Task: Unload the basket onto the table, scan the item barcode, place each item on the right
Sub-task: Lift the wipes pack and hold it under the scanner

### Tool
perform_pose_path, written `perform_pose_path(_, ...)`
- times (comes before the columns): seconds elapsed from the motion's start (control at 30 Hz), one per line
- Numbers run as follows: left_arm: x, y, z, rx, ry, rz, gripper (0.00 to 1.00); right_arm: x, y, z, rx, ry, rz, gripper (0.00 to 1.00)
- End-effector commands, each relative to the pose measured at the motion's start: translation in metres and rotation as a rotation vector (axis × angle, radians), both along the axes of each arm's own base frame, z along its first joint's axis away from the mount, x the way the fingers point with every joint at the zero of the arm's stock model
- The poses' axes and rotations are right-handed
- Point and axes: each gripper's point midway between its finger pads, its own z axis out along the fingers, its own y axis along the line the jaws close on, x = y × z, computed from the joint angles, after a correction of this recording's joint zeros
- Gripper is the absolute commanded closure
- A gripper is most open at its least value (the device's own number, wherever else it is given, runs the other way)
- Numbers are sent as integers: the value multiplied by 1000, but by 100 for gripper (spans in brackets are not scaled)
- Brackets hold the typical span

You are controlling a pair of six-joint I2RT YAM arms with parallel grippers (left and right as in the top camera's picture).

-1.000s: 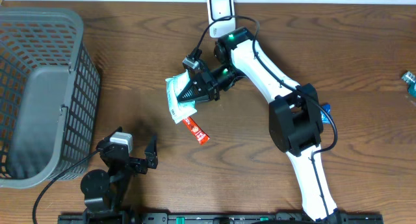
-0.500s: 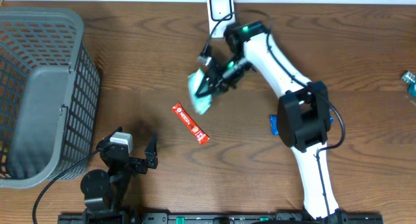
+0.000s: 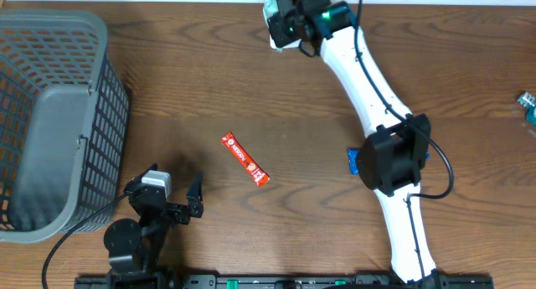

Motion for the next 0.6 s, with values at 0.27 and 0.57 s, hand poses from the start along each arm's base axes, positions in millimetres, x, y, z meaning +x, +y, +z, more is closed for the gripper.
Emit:
perform_pose_path(0.27, 0, 0, -10, 10, 14, -7, 2, 67, -11, -8, -282, -351, -57, 99)
perform_pose_path(0.57, 0, 0, -10, 10, 14, -7, 2, 71, -17, -40, -405, -339, -23, 99)
